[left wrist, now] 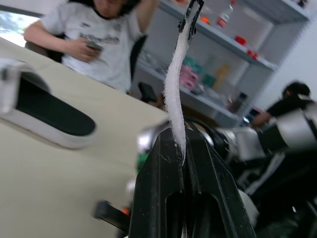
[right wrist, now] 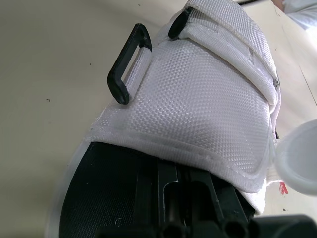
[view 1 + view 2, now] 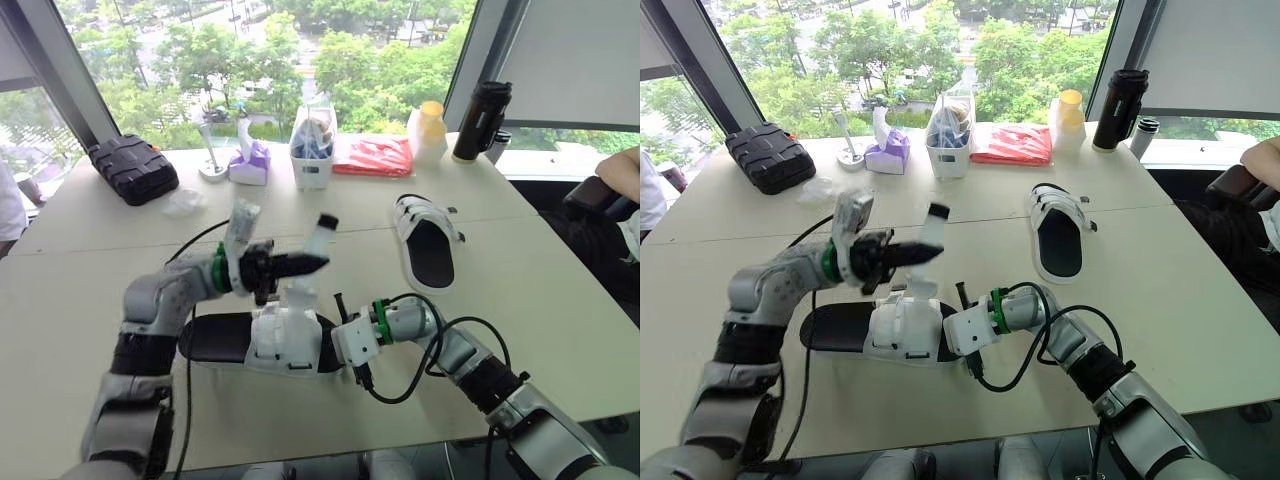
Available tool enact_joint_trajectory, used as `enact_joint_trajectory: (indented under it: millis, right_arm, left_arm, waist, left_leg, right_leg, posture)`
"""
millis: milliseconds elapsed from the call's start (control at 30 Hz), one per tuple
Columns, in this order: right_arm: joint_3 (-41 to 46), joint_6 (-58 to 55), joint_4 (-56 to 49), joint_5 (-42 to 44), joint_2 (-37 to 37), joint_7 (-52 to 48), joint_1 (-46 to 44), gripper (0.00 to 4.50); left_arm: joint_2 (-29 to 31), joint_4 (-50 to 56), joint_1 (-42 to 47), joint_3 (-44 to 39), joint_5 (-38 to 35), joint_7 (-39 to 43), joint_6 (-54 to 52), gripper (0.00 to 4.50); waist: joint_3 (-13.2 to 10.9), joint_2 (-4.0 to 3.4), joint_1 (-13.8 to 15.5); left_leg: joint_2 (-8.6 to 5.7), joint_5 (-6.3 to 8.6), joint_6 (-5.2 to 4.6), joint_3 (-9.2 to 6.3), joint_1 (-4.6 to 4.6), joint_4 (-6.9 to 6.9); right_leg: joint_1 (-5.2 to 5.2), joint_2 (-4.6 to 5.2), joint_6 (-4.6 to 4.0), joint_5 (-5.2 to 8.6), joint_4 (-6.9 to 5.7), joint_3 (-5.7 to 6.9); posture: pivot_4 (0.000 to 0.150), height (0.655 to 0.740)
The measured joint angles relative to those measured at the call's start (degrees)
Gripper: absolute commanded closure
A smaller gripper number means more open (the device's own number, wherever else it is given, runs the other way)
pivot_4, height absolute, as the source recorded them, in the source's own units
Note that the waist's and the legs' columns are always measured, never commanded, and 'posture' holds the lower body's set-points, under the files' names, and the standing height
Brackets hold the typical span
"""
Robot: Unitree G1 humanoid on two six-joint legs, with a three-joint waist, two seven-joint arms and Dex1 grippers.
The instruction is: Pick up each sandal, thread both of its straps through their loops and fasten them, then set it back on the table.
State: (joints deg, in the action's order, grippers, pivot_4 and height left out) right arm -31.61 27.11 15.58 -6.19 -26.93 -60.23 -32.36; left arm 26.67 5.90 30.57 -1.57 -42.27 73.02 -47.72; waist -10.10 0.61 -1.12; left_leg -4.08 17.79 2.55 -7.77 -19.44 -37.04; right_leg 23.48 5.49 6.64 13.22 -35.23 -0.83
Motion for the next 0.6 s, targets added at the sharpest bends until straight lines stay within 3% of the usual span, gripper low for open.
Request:
enact_joint_trajectory:
  millis: [367, 600]
  right_arm:
    - [0.0, 1.3, 0.9, 0.0, 0.0, -0.5, -0.4, 4.50]
    - [-0.1, 1.5, 1.2, 0.0, 0.0, -0.9, -0.8, 4.50]
  left_arm:
    - [9.9, 8.2, -11.3, 7.8, 10.9, 11.0, 24.4, 4.43]
    - [11.5, 7.9, -14.0, 10.5, 18.7, 14.8, 43.0, 4.43]
  waist:
    - [0.0, -0.02, 0.3]
    - [0.0, -0.03, 0.3]
  left_leg:
    - [0.00, 0.03, -0.07, 0.02, -0.01, 0.03]
    - [0.03, 0.04, -0.09, 0.02, -0.02, 0.03]
  right_leg:
    - [0.00, 0.00, -0.29, 0.06, 0.04, -0.01]
    - [0.00, 0.01, -0.32, 0.08, 0.08, -0.01]
  posture:
    - [0.150, 0.7400]
    - [0.150, 0.7400]
